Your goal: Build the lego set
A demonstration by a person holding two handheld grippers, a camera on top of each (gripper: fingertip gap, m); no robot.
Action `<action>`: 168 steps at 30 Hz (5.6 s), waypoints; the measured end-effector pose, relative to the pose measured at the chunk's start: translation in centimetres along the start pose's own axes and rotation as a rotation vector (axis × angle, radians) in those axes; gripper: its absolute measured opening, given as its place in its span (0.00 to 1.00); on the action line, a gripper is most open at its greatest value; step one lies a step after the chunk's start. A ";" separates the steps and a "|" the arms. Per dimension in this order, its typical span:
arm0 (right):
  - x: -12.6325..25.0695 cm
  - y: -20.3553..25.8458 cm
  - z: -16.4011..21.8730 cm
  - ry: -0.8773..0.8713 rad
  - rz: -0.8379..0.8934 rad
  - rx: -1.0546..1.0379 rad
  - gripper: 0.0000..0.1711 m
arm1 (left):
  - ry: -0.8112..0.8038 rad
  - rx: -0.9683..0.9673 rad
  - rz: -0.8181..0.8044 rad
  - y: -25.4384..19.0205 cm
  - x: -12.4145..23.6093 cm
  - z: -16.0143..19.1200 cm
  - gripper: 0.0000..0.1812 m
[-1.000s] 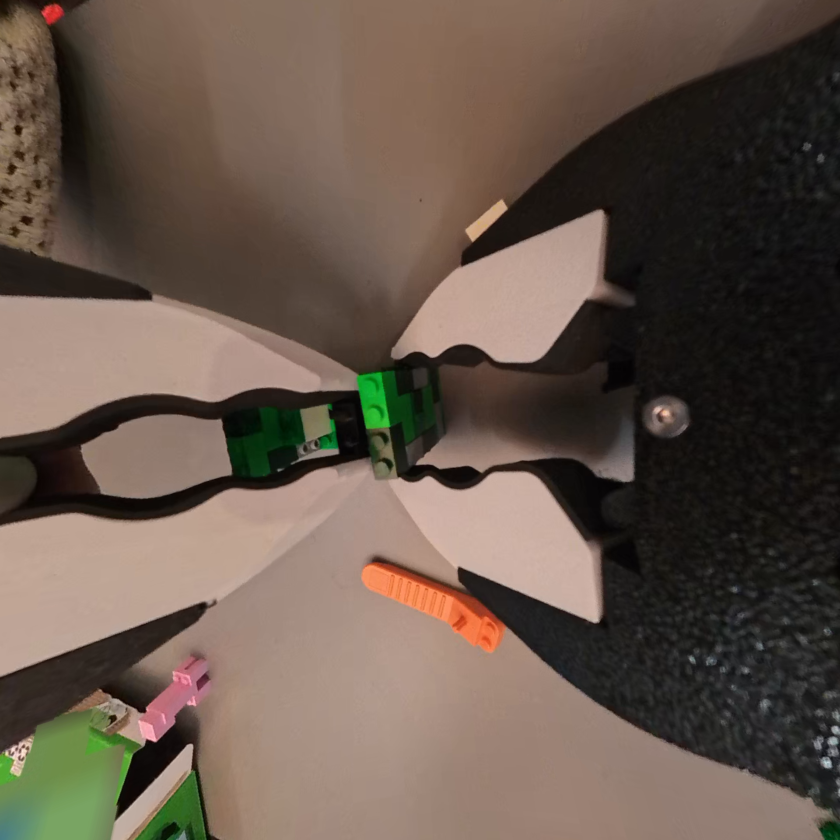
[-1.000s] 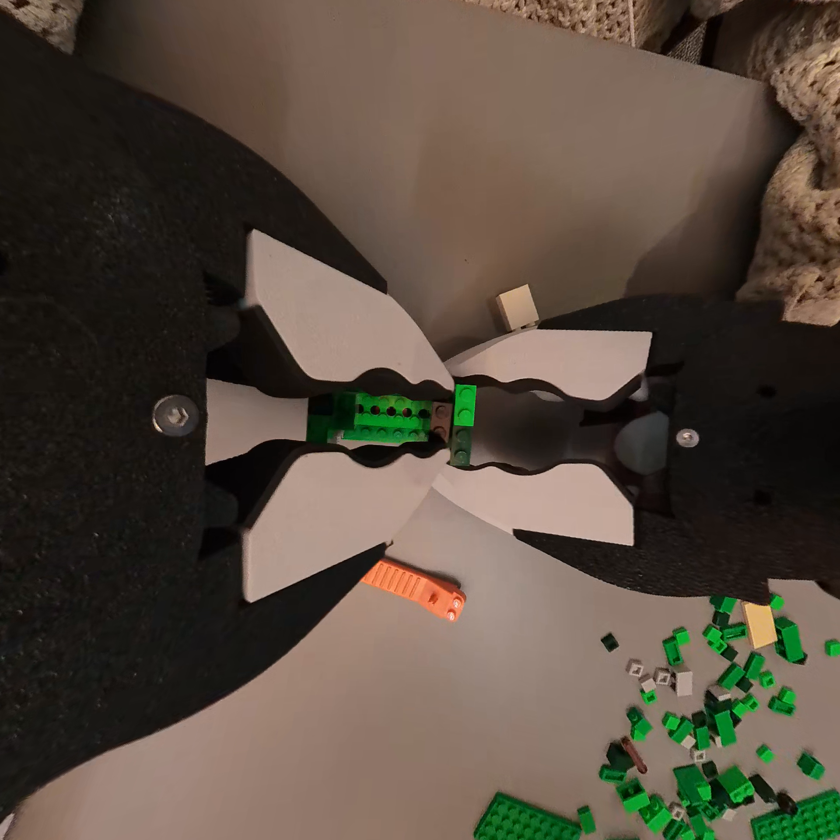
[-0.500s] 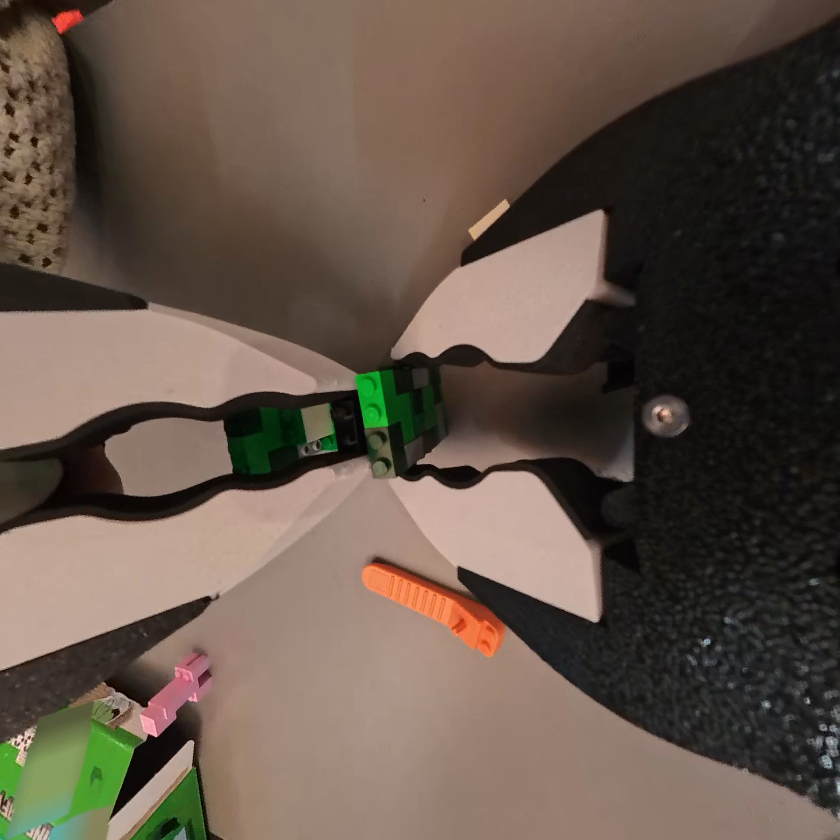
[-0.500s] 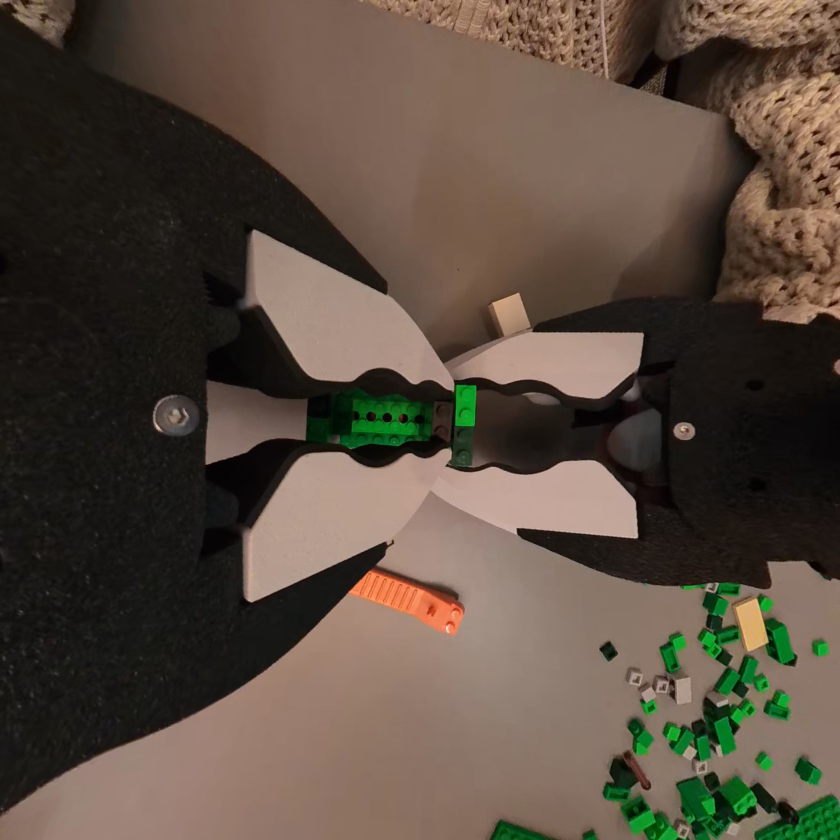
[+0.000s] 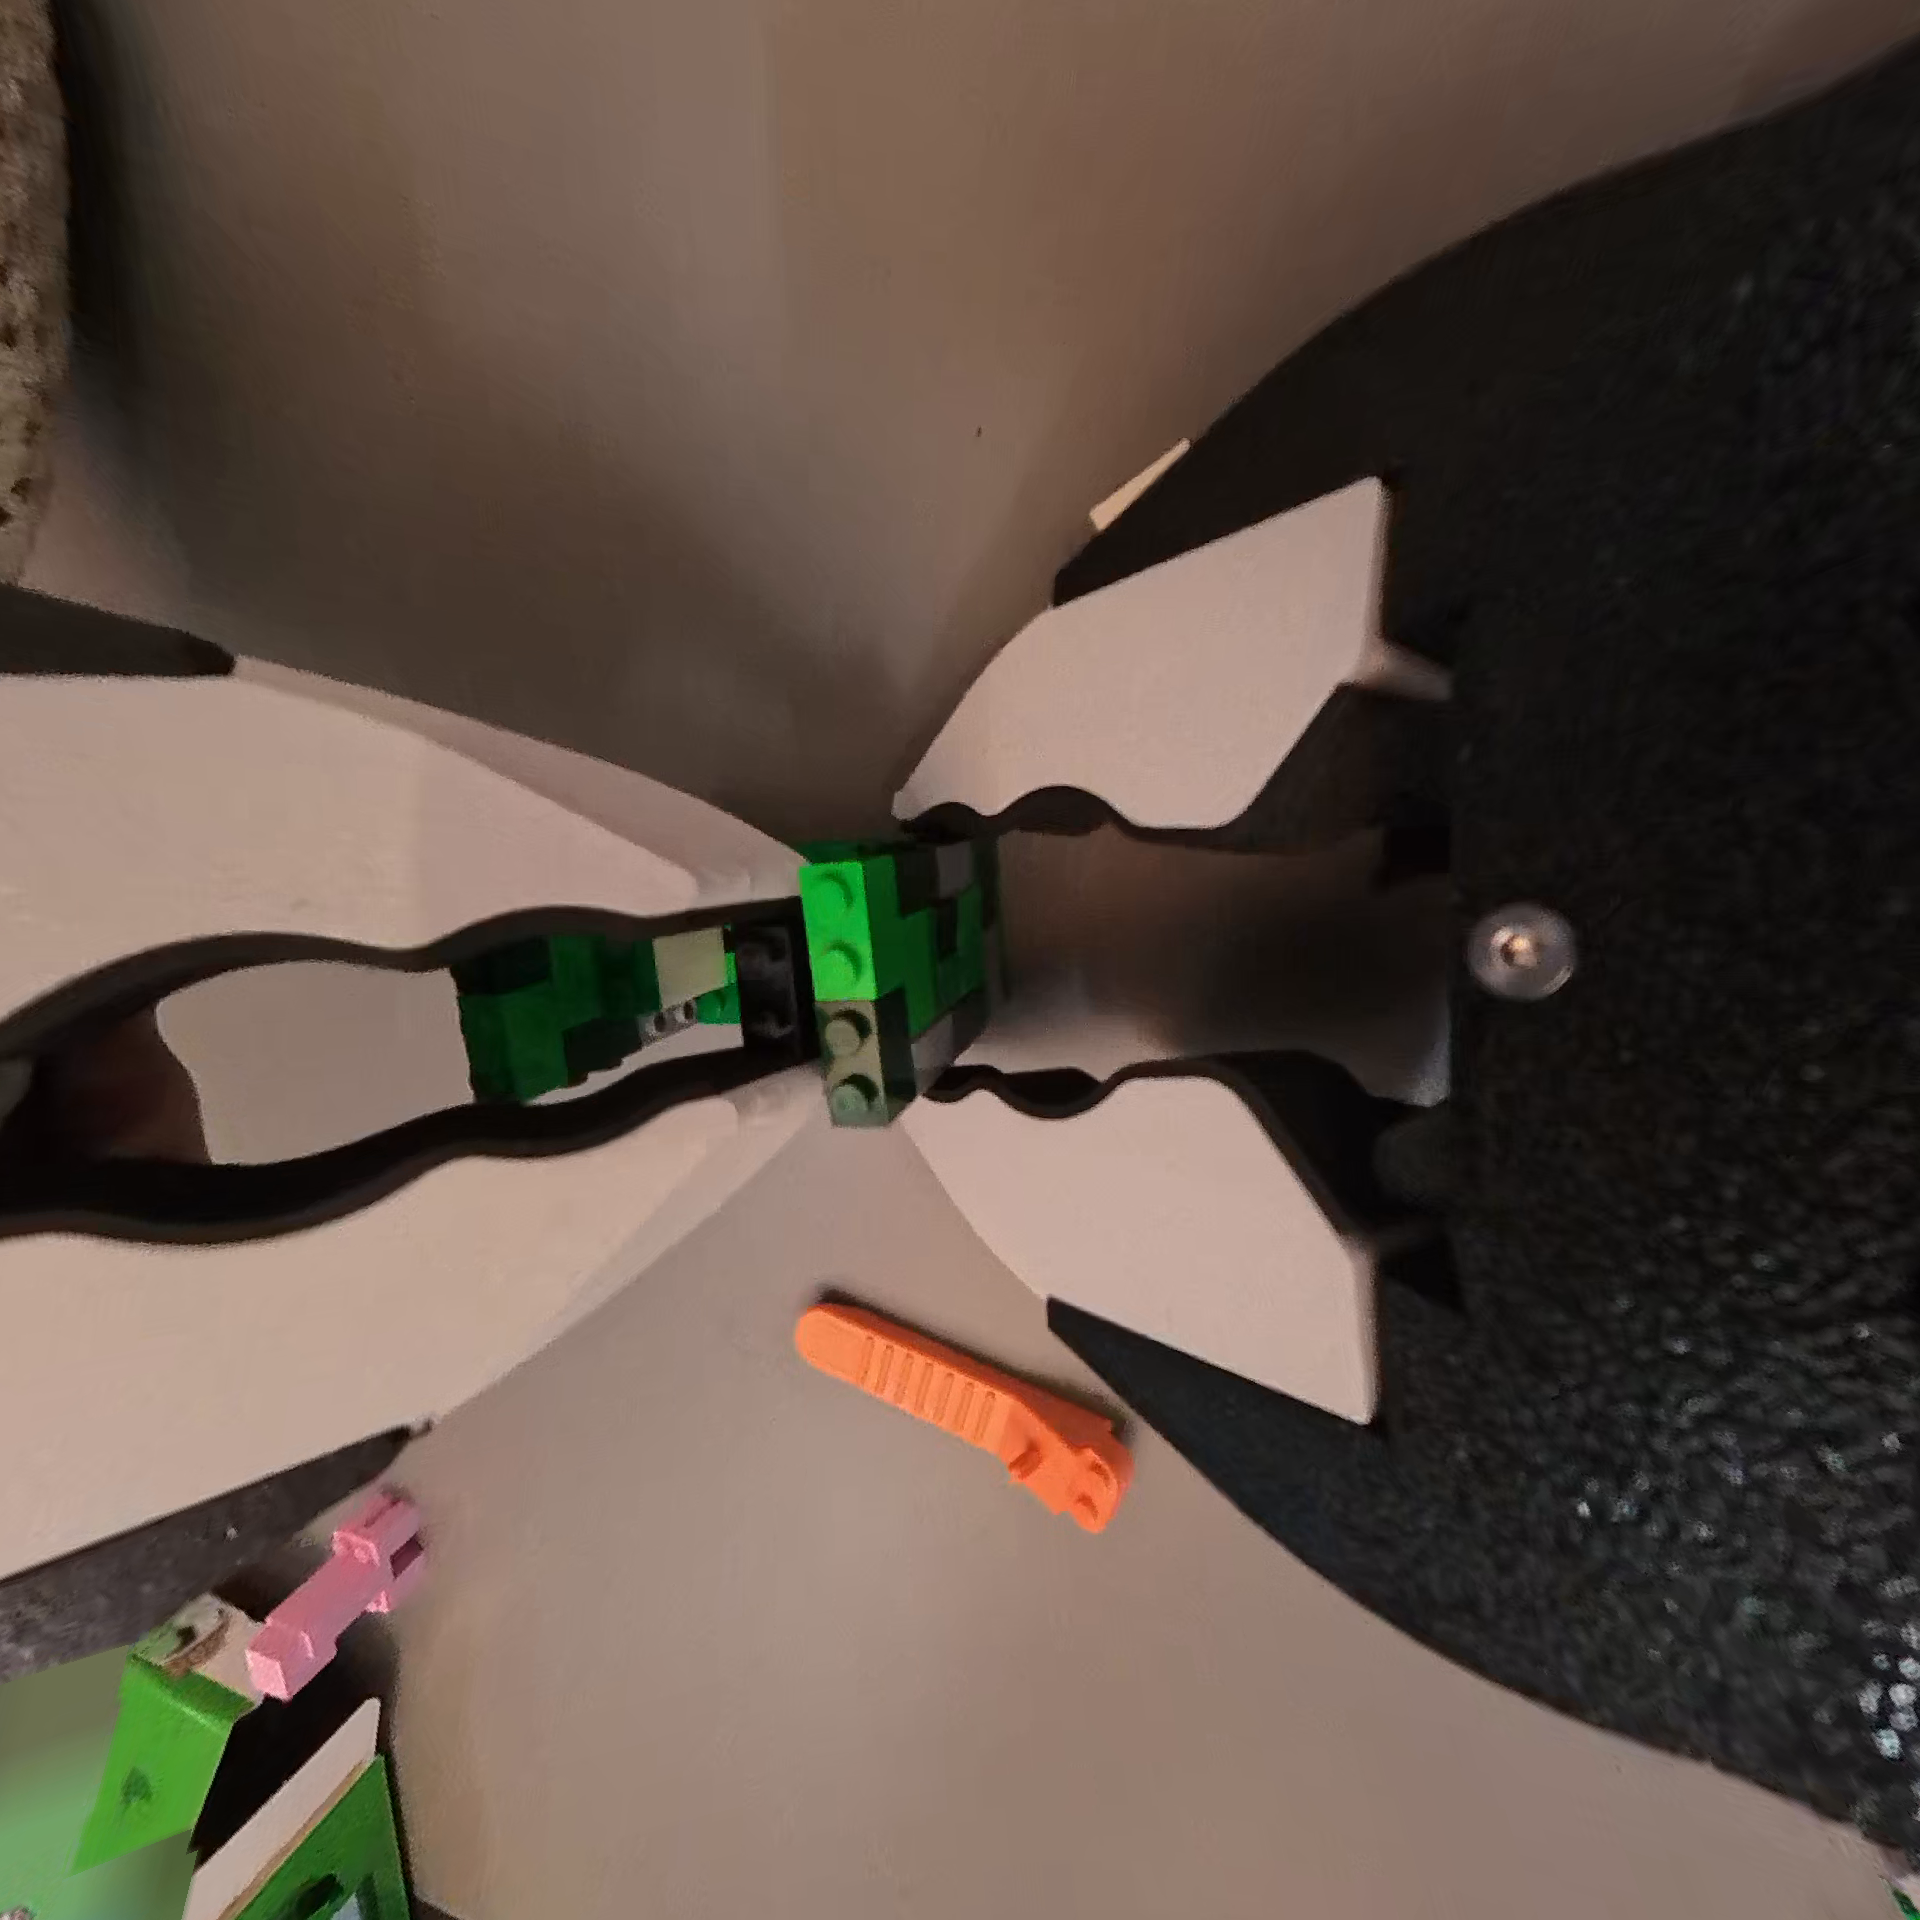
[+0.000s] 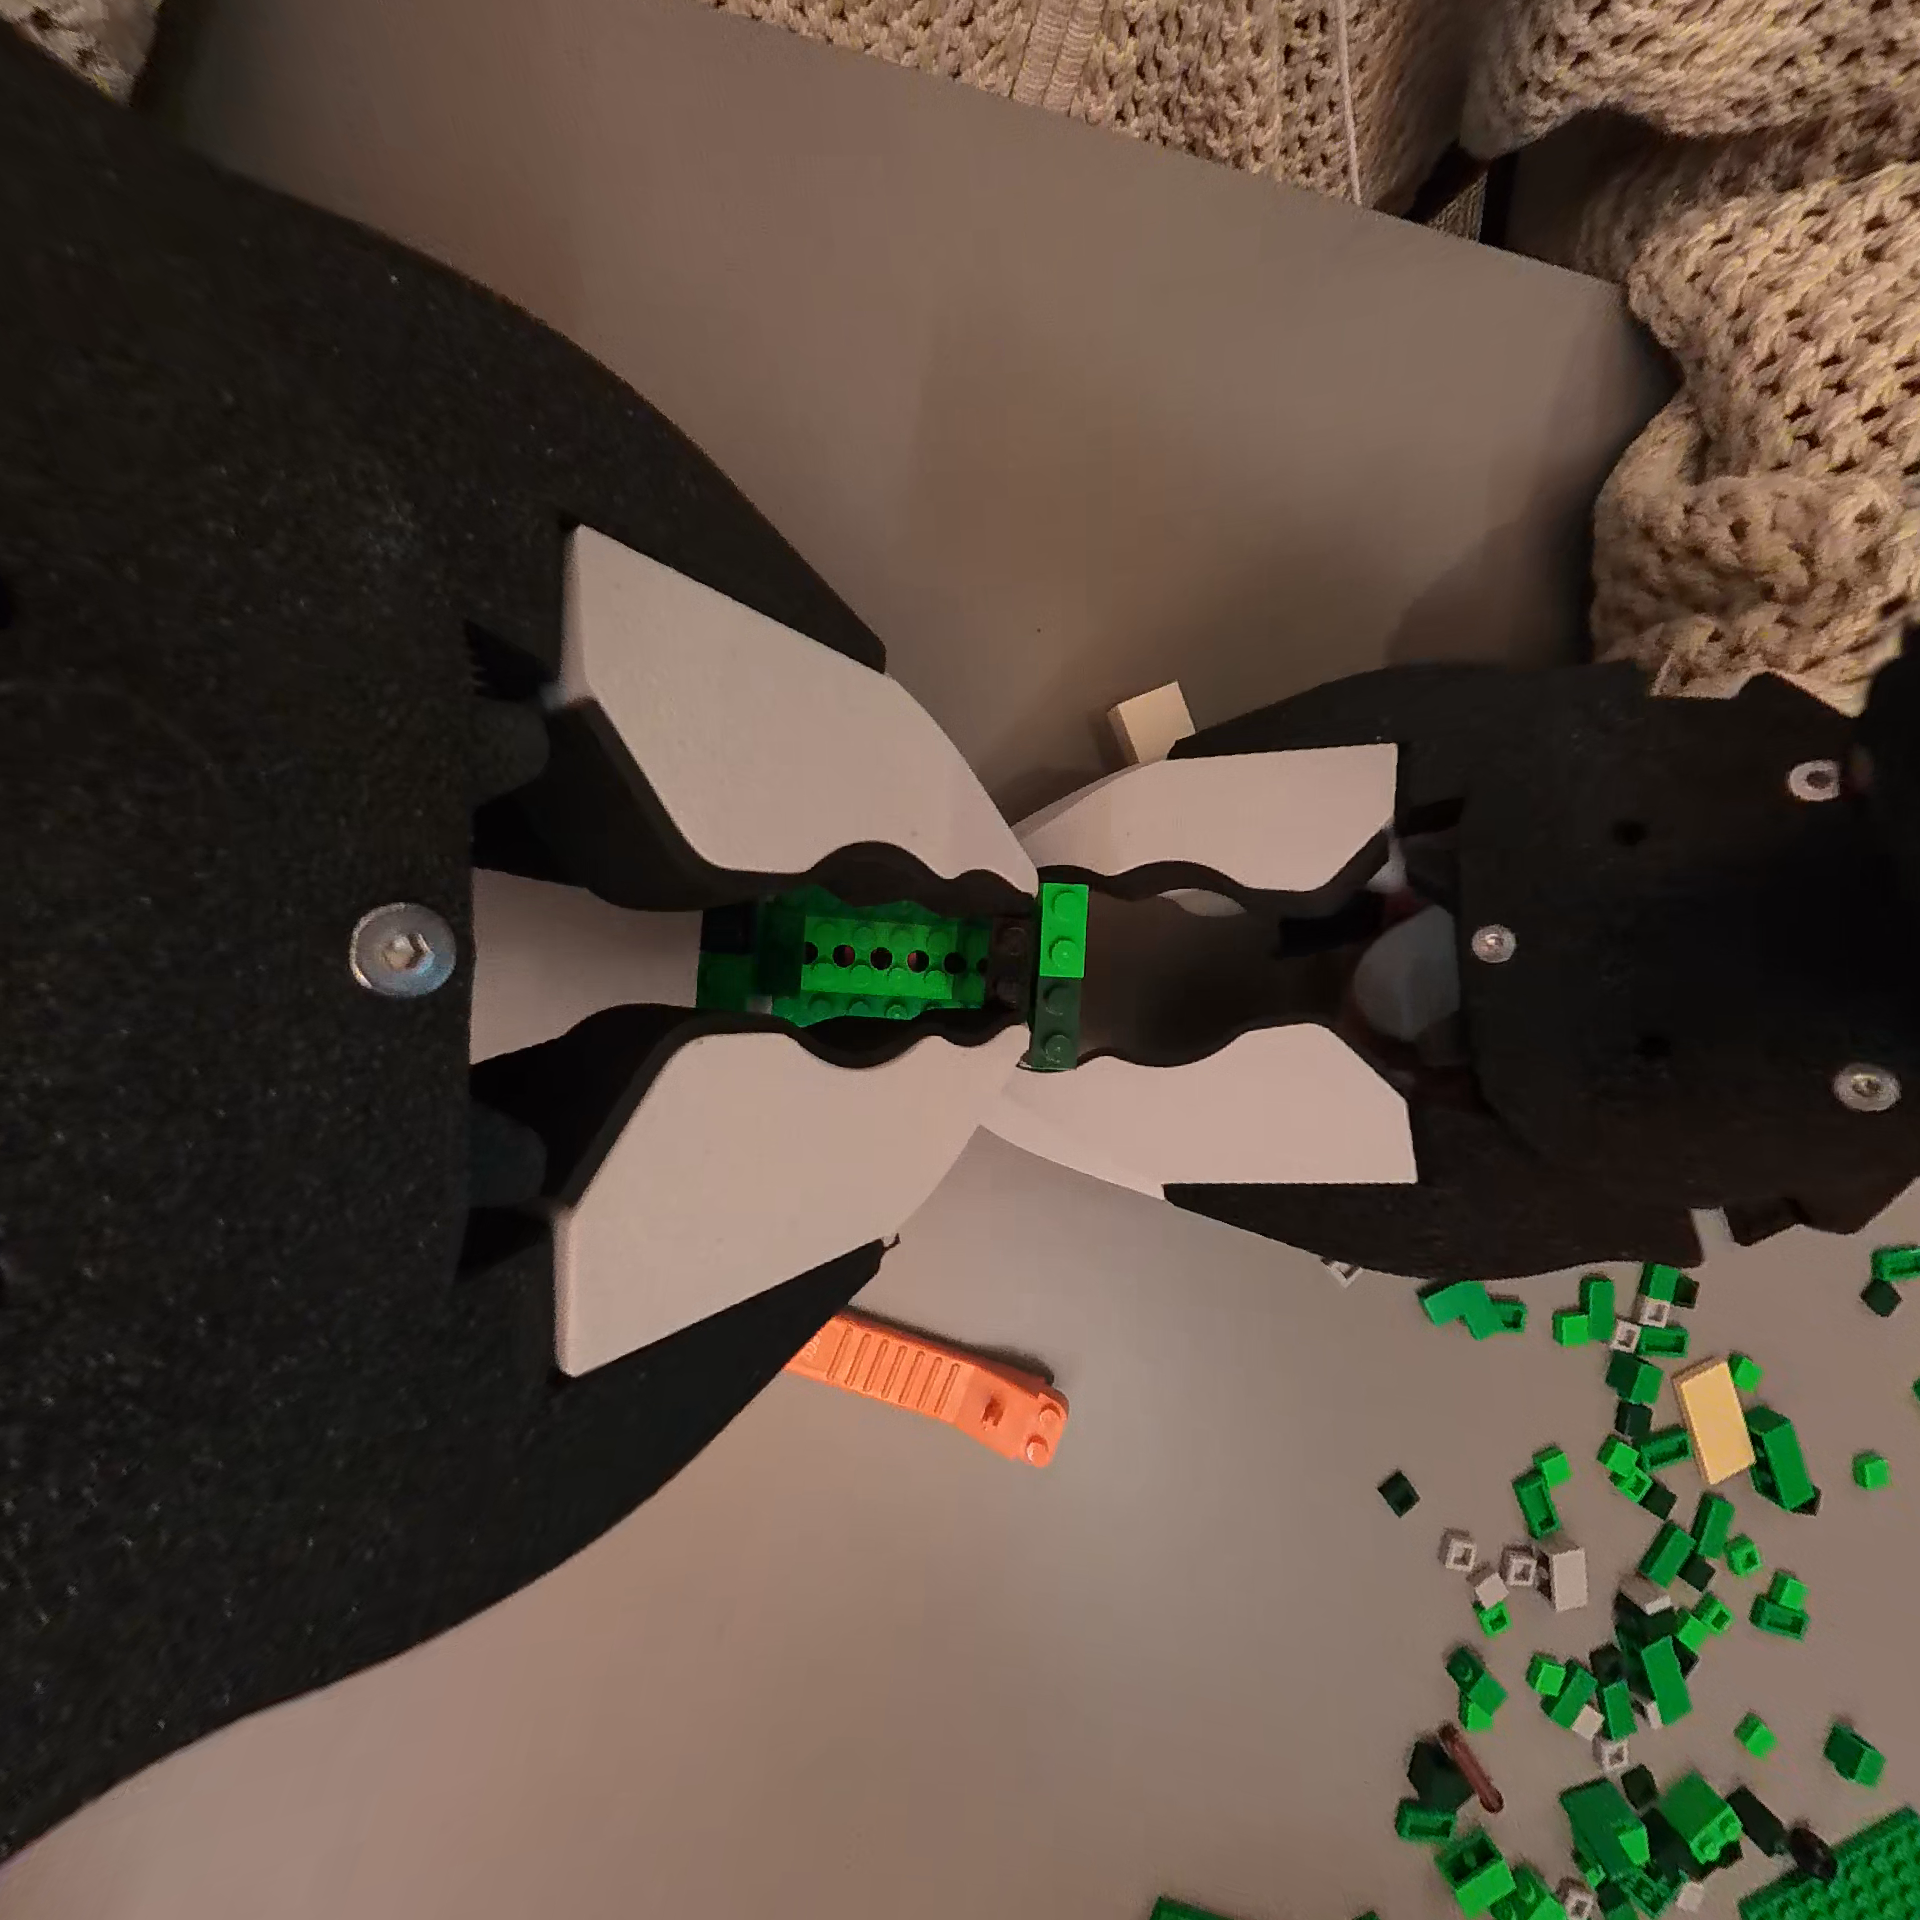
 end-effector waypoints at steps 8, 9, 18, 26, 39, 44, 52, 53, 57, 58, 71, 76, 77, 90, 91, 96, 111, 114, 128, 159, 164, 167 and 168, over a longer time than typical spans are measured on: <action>0.0 0.0 0.1 0.014 0.022 -0.020 0.12 | -0.001 -0.004 -0.005 0.0 0.0 0.0 0.22; 0.0 0.1 0.0 0.012 0.019 -0.022 0.12 | -0.001 -0.004 -0.004 0.0 -0.1 0.0 0.22; 0.6 0.3 0.0 0.010 0.037 -0.040 0.13 | 0.000 0.002 -0.003 0.0 -0.1 0.0 0.23; 3.4 0.5 0.4 -0.003 0.107 -0.066 0.16 | -0.002 0.000 -0.016 -0.1 0.0 0.0 0.23; -1.0 -0.7 0.3 0.532 0.026 -0.254 0.22 | 0.002 0.011 -0.030 -0.4 0.1 0.1 0.23; -1.8 -0.9 1.0 0.590 -0.034 -0.259 0.15 | 0.003 0.016 -0.028 -0.5 0.2 0.1 0.24; -0.1 -1.6 0.3 0.387 -0.001 -0.201 0.11 | -0.047 0.058 -0.033 0.1 2.2 0.5 0.31; 0.3 -1.7 0.2 0.364 0.020 -0.179 0.11 | -0.062 0.063 -0.045 0.4 2.8 0.4 0.32; 2.5 -1.9 -0.2 0.282 0.167 -0.107 0.11 | -0.164 0.112 -0.123 1.4 4.9 -0.6 0.30; 3.1 -1.9 -0.2 0.252 0.218 -0.099 0.11 | -0.192 0.141 -0.119 1.4 5.2 -1.0 0.30; 7.5 -0.3 6.1 -0.193 0.379 -0.298 0.11 | 0.122 0.248 -0.182 -1.0 2.3 -3.1 0.33; 7.9 -0.4 7.6 -0.276 0.315 -0.329 0.11 | 0.130 0.205 -0.250 -1.5 1.4 -3.5 0.22; 8.0 -0.4 7.9 -0.282 0.312 -0.332 0.11 | 0.118 0.195 -0.272 -1.4 1.2 -3.7 0.22; 11.3 1.2 12.2 -0.316 0.251 -0.391 0.11 | -0.103 0.067 -0.431 3.2 -6.3 -9.5 0.21; 11.2 1.2 12.5 -0.313 0.252 -0.402 0.11 | -0.099 0.063 -0.434 3.4 -6.9 -9.5 0.21; 10.7 1.4 13.0 -0.276 0.249 -0.403 0.10 | -0.034 0.037 -0.459 2.6 -7.3 -8.6 0.21; 10.7 2.2 13.0 -0.281 0.204 -0.415 0.10 | -0.053 -0.005 -0.174 3.0 -2.4 -9.2 0.28; 10.7 2.3 13.2 -0.323 0.170 -0.423 0.10 | -0.048 0.042 -0.039 5.5 -4.2 -8.5 0.28; 10.1 2.4 13.8 -0.308 0.121 -0.438 0.10 | -0.134 -0.144 0.009 6.6 -8.0 -8.4 0.10; 7.8 2.7 13.3 -0.164 0.186 -0.354 0.10 | 0.187 -0.668 -0.431 0.2 -4.9 -8.1 0.44; 7.3 3.4 12.7 -0.141 0.155 -0.329 0.10 | 0.109 -0.645 -0.365 -1.4 -2.7 -7.9 0.55; 7.4 4.6 10.8 -0.144 0.145 -0.244 0.10 | -0.054 -0.598 -0.294 -4.1 -2.0 -9.0 0.31; 7.3 5.1 10.2 -0.131 0.144 -0.211 0.10 | -0.055 -0.559 -0.258 -4.9 -2.3 -9.1 0.22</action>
Point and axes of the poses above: each gripper's, where its closed fingertips meet, x back along the fingers, z out of its underside, y = z × x across the jaws, the point moved 6 cm from there along x, back along the fingers, and after that the axes turned 2 degrees about z, right-handed, at the moved point
